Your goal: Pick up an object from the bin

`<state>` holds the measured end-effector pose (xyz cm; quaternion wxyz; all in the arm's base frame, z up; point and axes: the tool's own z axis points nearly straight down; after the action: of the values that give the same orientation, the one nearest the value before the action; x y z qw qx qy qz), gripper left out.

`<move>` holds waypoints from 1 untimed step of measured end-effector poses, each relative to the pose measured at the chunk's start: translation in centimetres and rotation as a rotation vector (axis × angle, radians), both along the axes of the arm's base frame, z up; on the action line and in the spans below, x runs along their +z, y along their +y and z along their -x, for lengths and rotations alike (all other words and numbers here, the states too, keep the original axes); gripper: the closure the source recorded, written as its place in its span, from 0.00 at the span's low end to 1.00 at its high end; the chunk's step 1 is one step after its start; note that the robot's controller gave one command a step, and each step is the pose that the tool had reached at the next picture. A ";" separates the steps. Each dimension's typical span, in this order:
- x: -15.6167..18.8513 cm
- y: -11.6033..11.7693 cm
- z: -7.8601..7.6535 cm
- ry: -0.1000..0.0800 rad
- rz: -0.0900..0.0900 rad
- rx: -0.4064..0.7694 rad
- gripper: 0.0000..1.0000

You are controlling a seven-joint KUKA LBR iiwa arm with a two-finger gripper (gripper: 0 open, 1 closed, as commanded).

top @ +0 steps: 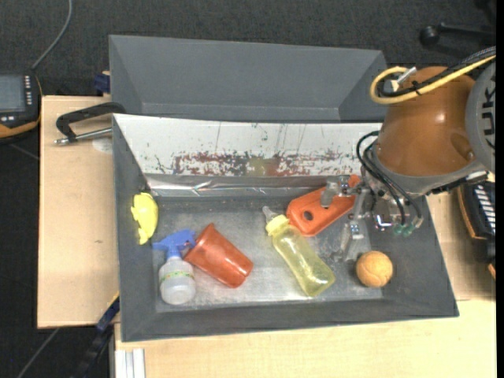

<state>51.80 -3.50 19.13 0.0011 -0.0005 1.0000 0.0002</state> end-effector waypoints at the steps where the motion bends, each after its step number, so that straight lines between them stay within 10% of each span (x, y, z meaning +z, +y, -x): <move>1: -12.2 2.9 -5.2 0.001 -0.002 0.328 1.00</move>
Offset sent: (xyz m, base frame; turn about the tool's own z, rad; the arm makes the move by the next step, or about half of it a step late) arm 0.0000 0.0000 0.0000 0.0000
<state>56.96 -0.56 6.88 0.0007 -0.1638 0.9865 0.0012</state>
